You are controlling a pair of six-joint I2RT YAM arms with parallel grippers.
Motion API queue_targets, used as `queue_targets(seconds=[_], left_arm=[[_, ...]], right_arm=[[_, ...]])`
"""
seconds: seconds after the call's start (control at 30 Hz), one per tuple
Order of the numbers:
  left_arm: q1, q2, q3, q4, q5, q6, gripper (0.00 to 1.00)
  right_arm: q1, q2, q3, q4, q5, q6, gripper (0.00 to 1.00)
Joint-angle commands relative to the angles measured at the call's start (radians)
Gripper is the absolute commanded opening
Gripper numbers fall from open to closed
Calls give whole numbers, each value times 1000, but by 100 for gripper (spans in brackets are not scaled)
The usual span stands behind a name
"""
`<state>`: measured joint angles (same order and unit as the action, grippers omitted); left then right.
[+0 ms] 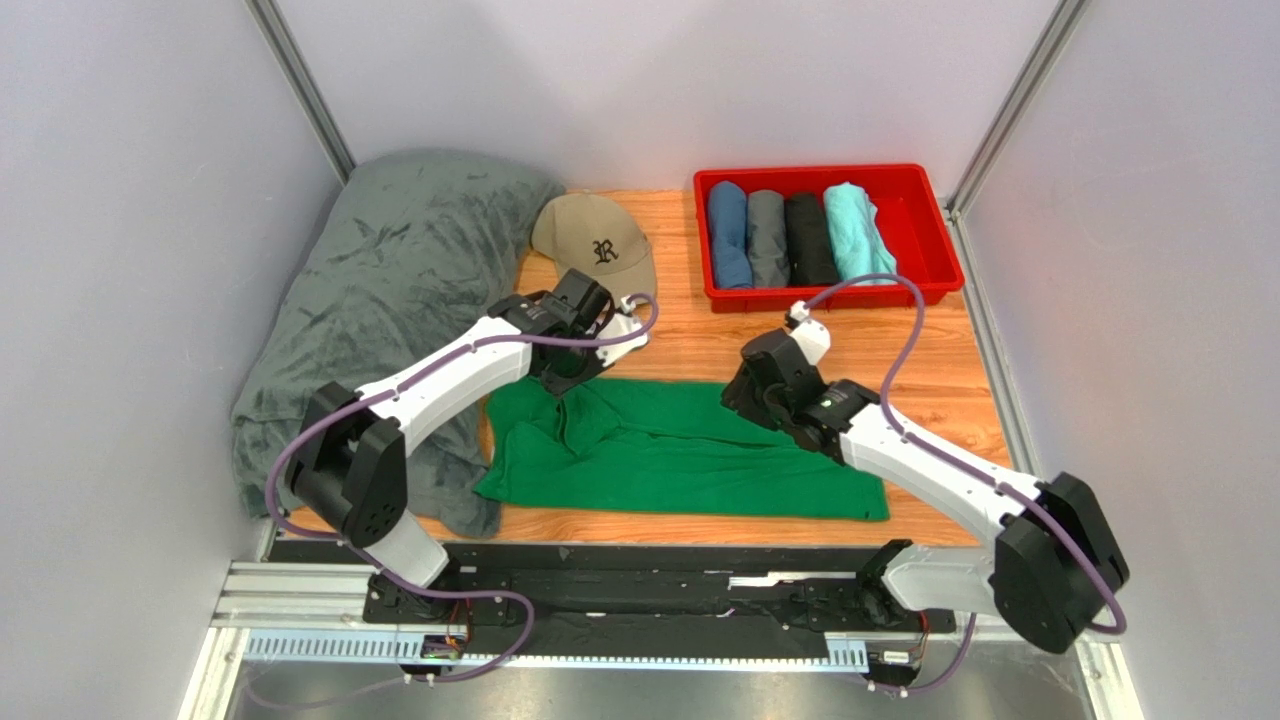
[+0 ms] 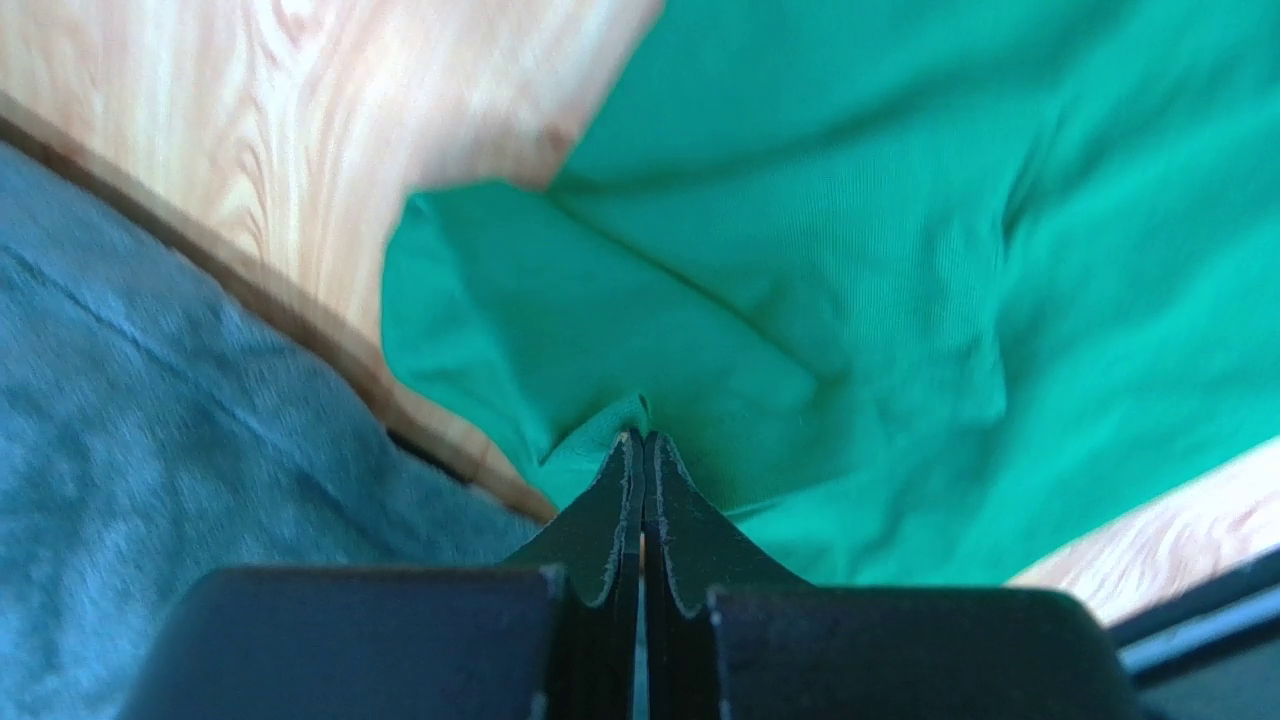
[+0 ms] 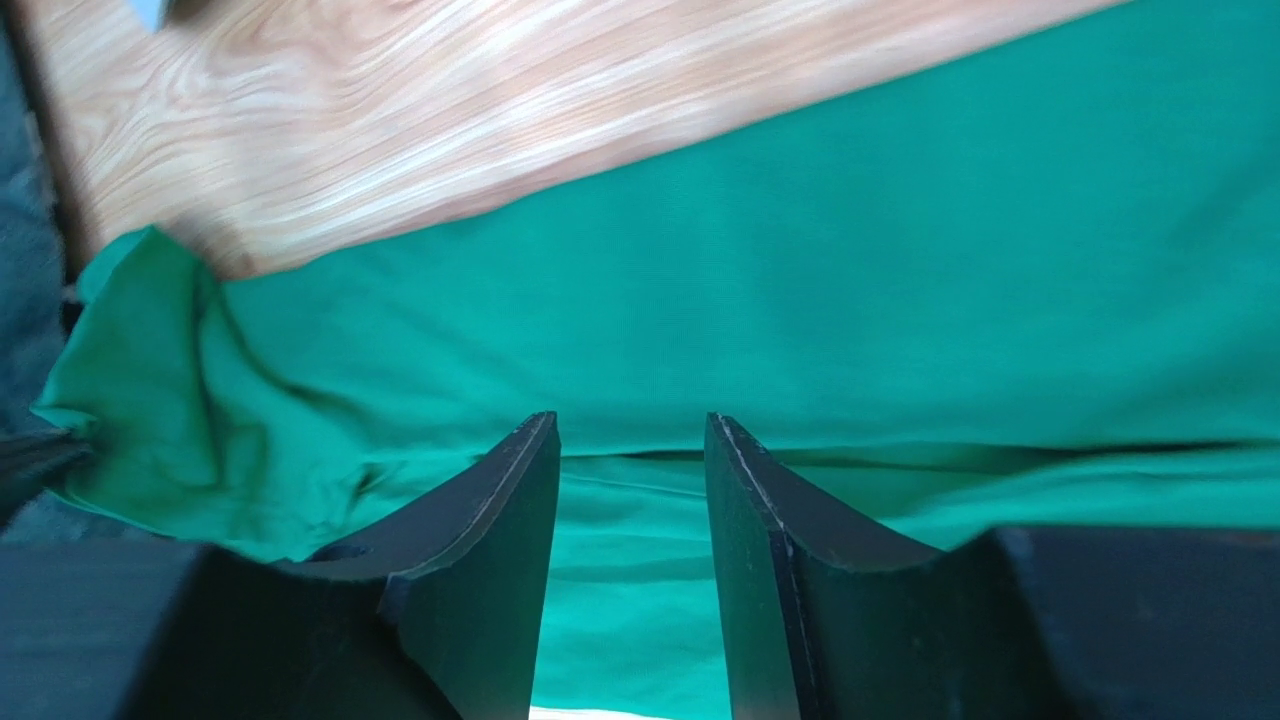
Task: Roll the t-shirts
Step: Fold the T-shirt at the center of the board.
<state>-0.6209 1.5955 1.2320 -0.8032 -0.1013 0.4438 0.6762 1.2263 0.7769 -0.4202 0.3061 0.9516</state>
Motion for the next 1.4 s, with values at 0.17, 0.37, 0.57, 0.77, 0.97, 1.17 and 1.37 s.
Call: queue_targets(seconds=[0.17, 0.37, 0.57, 0.77, 0.97, 1.17, 1.37], left_arm=[[42, -127, -69, -63, -38, 65, 0], [82, -138, -77, -85, 4, 49, 0], [130, -94, -65, -111, 126, 36, 0], [139, -46, -55, -116, 184, 21, 0], [156, -31, -48, -117, 227, 16, 0], [165, -37, -52, -114, 239, 19, 0], [167, -43, -52, -111, 247, 21, 0]], right_arm=[[83, 176, 133, 130, -27, 38, 44], [166, 277, 153, 247, -39, 110, 43], [282, 367, 140, 455, 45, 236, 42], [405, 492, 225, 459, 111, 326, 42], [448, 573, 272, 437, 123, 374, 43], [457, 607, 309, 354, 142, 406, 43], [460, 630, 340, 290, 143, 434, 43]])
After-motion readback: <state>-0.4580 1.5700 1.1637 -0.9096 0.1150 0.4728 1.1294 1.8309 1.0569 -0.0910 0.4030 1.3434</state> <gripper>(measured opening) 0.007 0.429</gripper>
